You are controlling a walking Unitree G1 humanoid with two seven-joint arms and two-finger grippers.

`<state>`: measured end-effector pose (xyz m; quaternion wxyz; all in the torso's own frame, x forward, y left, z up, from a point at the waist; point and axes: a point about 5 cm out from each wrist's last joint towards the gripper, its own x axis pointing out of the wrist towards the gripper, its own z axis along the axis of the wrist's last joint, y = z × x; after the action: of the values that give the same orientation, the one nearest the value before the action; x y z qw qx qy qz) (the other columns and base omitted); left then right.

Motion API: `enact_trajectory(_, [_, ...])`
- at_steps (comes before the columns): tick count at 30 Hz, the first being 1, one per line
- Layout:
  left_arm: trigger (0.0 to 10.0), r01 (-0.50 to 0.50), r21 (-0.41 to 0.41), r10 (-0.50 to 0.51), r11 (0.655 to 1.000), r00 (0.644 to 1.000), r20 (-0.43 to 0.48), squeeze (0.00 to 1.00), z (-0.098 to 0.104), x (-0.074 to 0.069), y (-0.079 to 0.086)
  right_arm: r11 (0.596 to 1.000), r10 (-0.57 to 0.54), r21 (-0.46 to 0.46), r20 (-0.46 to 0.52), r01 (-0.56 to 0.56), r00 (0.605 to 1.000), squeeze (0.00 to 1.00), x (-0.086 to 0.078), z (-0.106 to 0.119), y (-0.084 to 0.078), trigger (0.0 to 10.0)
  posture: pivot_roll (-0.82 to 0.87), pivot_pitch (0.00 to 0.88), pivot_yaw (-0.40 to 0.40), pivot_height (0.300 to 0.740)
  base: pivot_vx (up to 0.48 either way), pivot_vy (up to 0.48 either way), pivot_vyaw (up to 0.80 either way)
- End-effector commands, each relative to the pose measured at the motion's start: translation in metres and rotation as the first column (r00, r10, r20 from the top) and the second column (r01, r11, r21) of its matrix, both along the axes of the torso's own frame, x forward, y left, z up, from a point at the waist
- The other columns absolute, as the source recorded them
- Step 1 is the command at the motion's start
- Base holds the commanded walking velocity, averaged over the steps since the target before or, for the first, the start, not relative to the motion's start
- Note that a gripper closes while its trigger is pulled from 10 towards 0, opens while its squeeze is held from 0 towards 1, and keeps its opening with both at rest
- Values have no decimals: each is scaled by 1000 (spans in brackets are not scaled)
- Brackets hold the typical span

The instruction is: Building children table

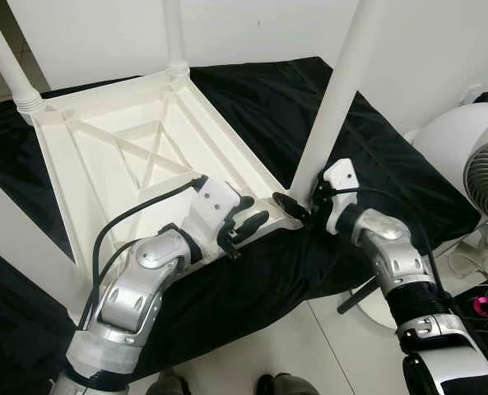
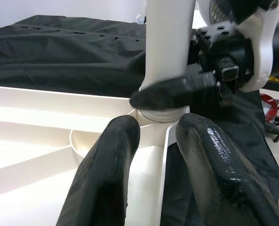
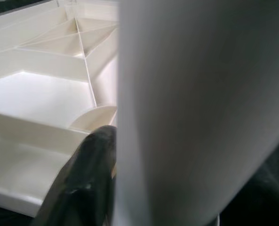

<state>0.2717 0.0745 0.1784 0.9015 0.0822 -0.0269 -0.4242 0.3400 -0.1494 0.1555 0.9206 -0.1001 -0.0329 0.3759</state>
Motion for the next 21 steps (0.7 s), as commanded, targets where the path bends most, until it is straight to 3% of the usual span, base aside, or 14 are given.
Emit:
enact_trajectory(1, [10000, -52, -4, 52, 999, 999, -3, 0, -2, 2, 2, 1000, 12, -15, -40, -12, 999, 0, -1, -10, 1, 0, -80, 76, -21, 740, 0, 0, 0])
enact_trajectory(8, [10000, -53, -8, 53, 999, 999, -8, 0, -3, 1, 1, 1000, 24, 5, -48, -24, 999, 0, -7, -20, -1, 0, -90, 80, -16, 740, 0, 0, 0])
enact_trajectory(9, [10000, -51, -9, 51, 999, 999, -8, 0, -3, 1, 1, 1000, 13, 16, -46, -13, 999, 0, -9, -21, 0, 10000, -92, 81, -15, 740, 0, 0, 0])
enact_trajectory(17, [10000, -48, -9, 48, 999, 999, -6, 0, -2, 2, 1, 994, -90, 49, -56, 93, 994, 0, -14, -26, 6, 10000, -101, 86, -13, 740, 0, 0, 0])
enact_trajectory(19, [10000, -44, -10, 44, 999, 999, -9, 0, -2, 1, 0, 970, -229, 75, -60, 233, 972, 0, -17, -27, 12, 10000, -104, 91, -12, 740, 0, 0, 0])
enact_trajectory(21, [10000, -44, -10, 44, 999, 999, -9, 0, -2, 1, 0, 970, -229, 75, -60, 233, 972, 0, -17, -27, 12, 10000, -104, 91, -12, 740, 0, 0, 0])
